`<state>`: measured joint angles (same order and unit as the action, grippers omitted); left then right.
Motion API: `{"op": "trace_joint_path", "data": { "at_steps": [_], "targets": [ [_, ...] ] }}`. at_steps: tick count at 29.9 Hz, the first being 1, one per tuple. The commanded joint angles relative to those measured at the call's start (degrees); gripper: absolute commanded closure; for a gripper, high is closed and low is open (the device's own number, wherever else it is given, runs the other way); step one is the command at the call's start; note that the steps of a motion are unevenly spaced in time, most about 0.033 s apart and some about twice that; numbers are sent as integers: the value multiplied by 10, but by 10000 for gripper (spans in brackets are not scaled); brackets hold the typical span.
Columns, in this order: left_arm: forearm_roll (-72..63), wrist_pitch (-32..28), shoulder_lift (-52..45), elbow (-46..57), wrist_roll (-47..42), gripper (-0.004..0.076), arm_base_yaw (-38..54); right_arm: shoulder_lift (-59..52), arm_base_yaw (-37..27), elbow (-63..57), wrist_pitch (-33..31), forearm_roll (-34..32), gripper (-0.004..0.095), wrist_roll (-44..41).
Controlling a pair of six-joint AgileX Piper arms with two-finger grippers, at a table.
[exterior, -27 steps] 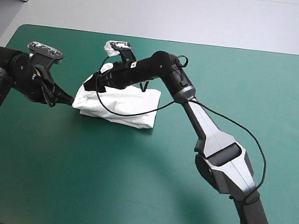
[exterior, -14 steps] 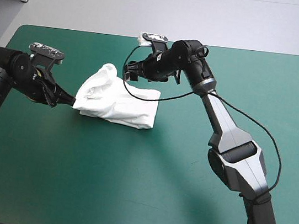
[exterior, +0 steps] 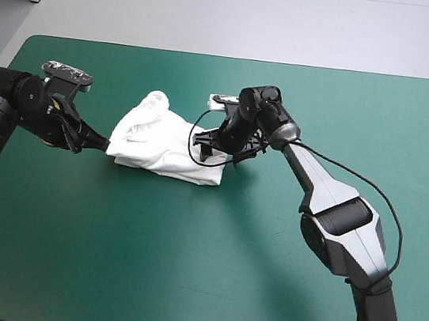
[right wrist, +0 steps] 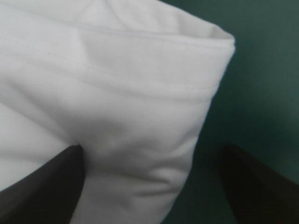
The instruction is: Fold the cloth
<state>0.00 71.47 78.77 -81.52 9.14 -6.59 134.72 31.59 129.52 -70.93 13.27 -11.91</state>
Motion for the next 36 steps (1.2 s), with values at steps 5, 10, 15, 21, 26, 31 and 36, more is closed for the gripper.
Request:
{"op": "trace_joint_path", "data": {
  "at_steps": [5,10,15,21,26,31,36],
  "targets": [
    [-8,23,-19,-14,0,734,2,-49,2,-10,25,46,504,38],
    [-8,22,-19,-14,0,734,2,-50,4,-10,19,36,920,54],
    [-8,22,-19,-14,0,734,2,-64,4,-10,-8,-22,918,69],
    [-8,22,-19,-14,0,734,2,-109,-9,-10,-8,-153,926,57],
    [-8,22,-19,-14,0,734,2,-137,-73,-10,-9,-173,926,56],
    [-8,22,-19,-14,0,734,2,-165,-171,-47,-9,-172,926,57],
    [-8,22,-19,-14,0,734,2,-201,-293,-141,-9,-158,926,65]
  ]
}}
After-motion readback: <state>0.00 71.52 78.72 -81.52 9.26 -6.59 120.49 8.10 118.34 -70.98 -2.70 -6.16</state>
